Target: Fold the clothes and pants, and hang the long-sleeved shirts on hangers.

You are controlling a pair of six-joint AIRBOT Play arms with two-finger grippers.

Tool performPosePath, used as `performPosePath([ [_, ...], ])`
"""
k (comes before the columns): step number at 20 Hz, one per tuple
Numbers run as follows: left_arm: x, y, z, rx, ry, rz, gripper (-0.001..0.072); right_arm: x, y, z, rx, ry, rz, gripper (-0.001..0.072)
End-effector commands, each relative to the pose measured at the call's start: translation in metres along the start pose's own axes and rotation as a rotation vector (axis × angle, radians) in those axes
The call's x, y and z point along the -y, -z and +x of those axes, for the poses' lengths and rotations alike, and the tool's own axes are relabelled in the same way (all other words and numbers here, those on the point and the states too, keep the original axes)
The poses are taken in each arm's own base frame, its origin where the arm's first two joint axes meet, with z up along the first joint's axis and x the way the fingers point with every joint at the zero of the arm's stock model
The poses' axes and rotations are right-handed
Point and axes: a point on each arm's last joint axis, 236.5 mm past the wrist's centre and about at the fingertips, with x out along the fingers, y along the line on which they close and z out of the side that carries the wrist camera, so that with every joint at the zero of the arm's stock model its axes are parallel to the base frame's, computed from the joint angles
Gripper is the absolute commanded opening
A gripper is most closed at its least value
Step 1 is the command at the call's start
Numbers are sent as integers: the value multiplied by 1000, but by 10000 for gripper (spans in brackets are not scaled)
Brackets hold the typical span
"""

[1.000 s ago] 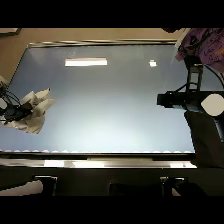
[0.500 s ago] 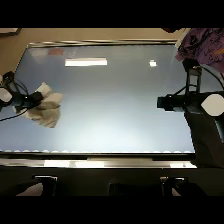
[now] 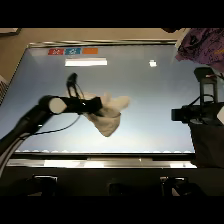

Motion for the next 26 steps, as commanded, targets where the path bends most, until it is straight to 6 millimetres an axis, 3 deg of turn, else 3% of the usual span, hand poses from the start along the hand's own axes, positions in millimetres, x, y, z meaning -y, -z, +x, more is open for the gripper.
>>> performPosePath([
  [1,11,60,57,-131,-14,-47,114,12,5,-10,9,41,-1,46],
  [3,4,62,58,-160,-26,-81,420,8,-7,-10,59,24,6,183],
  [4,1,55,50,-153,-29,-84,586,4,-18,-11,106,9,31,205],
  [5,-6,42,37,-134,-36,-66,664,3,-30,-12,156,1,81,205],
  [8,-43,-7,-16,-39,-114,-19,664,26,-60,3,235,45,288,206],
  [9,-59,-25,-37,5,-148,-23,664,37,-58,21,188,45,377,240],
  [10,-73,-41,-54,50,-174,-35,664,39,-53,44,110,-11,487,336],
  [11,-85,-57,-71,99,-186,-52,664,29,-47,69,20,-118,574,392],
  [13,-108,-80,-91,162,-205,-112,664,-23,-38,112,-175,-435,662,440],
  [15,-131,-93,-99,189,-232,-161,664,-74,-23,144,-330,-627,649,497],
  [18,-154,-103,-106,209,-258,-210,664,-122,8,189,-474,-656,557,498],
  [21,-169,-108,-109,220,-279,-236,664,-156,21,219,-496,-633,515,503],
  [22,-172,-110,-111,223,-282,-243,664,-165,23,224,-494,-633,510,555],
  [26,-183,-113,-113,229,-296,-264,669,-184,29,238,-493,-617,500,545],
])
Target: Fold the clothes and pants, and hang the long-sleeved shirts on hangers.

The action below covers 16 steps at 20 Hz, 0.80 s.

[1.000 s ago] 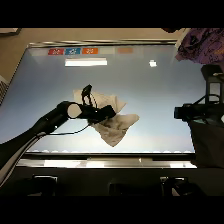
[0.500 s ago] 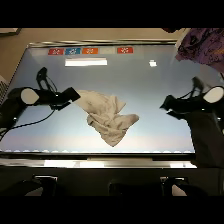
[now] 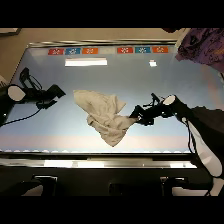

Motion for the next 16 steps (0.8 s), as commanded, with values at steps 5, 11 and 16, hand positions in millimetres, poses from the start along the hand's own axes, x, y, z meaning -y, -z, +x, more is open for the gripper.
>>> performPosePath([
  [5,-34,-9,22,-27,-59,-63,671,1,-4,17,28,32,-30,37],
  [11,-39,-15,100,-40,29,-59,671,-16,5,-11,50,30,-102,38],
  [16,-37,-13,143,-62,94,-115,669,-18,17,-15,11,29,-118,39],
])
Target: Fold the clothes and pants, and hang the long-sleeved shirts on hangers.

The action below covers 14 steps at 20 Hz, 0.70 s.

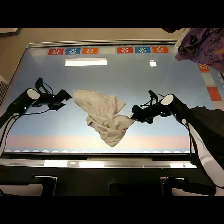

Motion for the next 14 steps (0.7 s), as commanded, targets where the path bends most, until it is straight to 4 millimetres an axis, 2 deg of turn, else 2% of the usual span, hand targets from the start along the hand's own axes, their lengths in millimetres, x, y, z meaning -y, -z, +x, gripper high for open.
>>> performPosePath([
  [1,-1,-5,27,1,38,-28,668,-2,6,-3,-20,-1,-11,39],
  [5,1,-3,42,-3,35,-17,664,-3,7,-3,-21,-2,-3,39],
  [9,17,10,61,-40,43,20,645,-3,8,-3,-28,-4,-1,39],
  [10,22,14,65,-49,46,31,589,-3,8,-3,-28,-5,0,39],
  [11,27,17,67,-53,50,42,472,-3,8,-4,-27,-5,6,39],
  [12,31,17,66,-54,56,49,272,-4,8,-5,-23,-7,4,38],
  [13,36,16,63,-59,63,57,8,-6,5,-8,-6,-9,-3,38],
  [14,43,9,57,-50,77,70,17,-8,1,-12,21,-6,-17,38],
])
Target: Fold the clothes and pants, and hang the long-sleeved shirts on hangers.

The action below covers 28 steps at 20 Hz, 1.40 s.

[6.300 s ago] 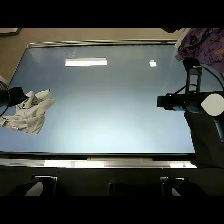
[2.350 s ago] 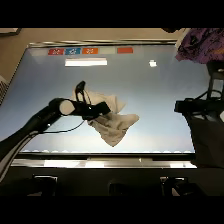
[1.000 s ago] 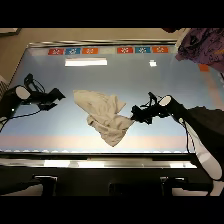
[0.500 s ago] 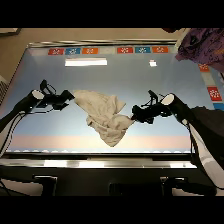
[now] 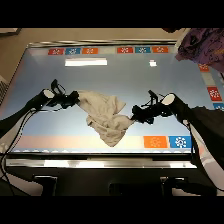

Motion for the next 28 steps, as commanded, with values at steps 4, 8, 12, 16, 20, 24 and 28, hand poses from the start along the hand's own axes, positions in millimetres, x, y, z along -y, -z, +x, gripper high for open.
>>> performPosePath([
  [4,51,-67,-71,165,66,126,15,-20,-42,-66,253,94,-204,37],
  [8,96,-129,-219,453,69,248,15,-65,-84,-222,675,286,-423,37],
  [12,123,-126,-390,761,27,292,15,-123,-44,-396,1104,348,-559,37],
  [16,133,-67,-516,952,19,345,15,-146,48,-496,1365,286,-612,37],
  [20,128,-6,-581,1023,30,366,15,-142,106,-545,1527,259,-607,37],
  [24,110,4,-559,932,-21,345,16,-122,61,-535,1497,301,-438,37],
  [28,63,-18,-453,707,-143,291,16,-95,-64,-417,1182,389,-301,38],
])
